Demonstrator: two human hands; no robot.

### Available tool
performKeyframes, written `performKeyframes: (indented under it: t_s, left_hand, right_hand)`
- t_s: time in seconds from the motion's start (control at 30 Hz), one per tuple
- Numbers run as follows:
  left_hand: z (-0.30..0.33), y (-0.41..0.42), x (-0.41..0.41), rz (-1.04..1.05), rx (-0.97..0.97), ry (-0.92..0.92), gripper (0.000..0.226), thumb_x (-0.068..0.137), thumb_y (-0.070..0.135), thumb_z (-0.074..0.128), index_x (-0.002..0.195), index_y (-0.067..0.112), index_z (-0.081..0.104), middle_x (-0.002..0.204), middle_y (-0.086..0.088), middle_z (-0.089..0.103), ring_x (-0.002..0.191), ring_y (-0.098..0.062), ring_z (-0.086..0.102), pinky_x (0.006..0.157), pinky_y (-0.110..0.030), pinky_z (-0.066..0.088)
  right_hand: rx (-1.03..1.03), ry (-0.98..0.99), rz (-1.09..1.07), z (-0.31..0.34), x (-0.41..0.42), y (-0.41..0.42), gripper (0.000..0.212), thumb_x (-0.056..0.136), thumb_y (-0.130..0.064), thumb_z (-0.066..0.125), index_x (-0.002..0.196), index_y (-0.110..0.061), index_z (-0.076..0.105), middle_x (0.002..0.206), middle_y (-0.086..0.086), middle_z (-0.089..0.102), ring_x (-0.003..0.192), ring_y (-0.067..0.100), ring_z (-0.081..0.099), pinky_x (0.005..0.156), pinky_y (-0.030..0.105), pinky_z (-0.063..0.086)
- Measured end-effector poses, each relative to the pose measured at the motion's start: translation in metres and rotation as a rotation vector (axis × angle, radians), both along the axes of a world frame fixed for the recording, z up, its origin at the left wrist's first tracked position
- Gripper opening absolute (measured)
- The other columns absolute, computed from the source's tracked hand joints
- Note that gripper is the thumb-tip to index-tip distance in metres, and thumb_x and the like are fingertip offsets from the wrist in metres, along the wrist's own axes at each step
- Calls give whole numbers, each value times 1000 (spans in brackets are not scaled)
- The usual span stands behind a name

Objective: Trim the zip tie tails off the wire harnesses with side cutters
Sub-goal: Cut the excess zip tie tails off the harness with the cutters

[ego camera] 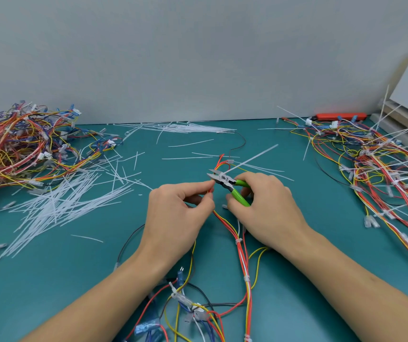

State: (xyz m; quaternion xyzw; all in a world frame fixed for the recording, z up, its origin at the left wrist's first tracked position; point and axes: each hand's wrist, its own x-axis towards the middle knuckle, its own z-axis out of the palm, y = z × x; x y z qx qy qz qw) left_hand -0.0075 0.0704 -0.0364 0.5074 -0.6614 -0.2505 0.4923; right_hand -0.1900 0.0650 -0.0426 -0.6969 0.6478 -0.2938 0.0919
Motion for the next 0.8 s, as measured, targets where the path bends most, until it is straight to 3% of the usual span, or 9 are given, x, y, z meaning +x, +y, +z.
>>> performKeyframes:
  t_s: [0.23,0.37,0.47,0.6,0.8]
  left_hand:
    - [-2,0,0,-16,7,61,24,87,13,76,99,33,82,77,13,77,66,-24,69,64,-33,57]
    - [-2,-1,0,-24,13,68,23,87,12,76,99,31,83,74,12,76,57,-10,63,59,-25,55]
    - [-2,-1,-1,-27,21,80,23,87,13,77,100,31,83,75,11,77,63,-27,66,59,-34,56]
    - [-1,0,-1,-31,29,80,24,87,13,76,100,32,82,76,10,77,68,-28,67,62,-36,56]
    - [-2,0,-1,-33,30,84,26,87,12,76,100,33,81,78,12,78,69,-23,70,65,-35,58]
  right_hand:
    - [-15,-36,23,-1,0,-1,13,89,-45,64,98,-36,62,83,-14,58,90,17,55,82,38,45]
    - [-9,-71,10,0,-3,-1,14,87,-40,67,80,-30,59,65,-7,58,71,15,56,64,34,46]
    - [-6,-71,-32,1,-4,-2,13,83,-37,63,74,-31,56,61,-5,57,63,15,56,54,31,43]
    - [7,-42,-37,-1,-2,-2,15,85,-40,65,77,-31,56,62,-6,58,66,17,57,59,32,48]
    - [-28,-73,6,0,-1,0,11,85,-40,69,85,-32,62,69,-13,60,73,10,57,65,32,41]
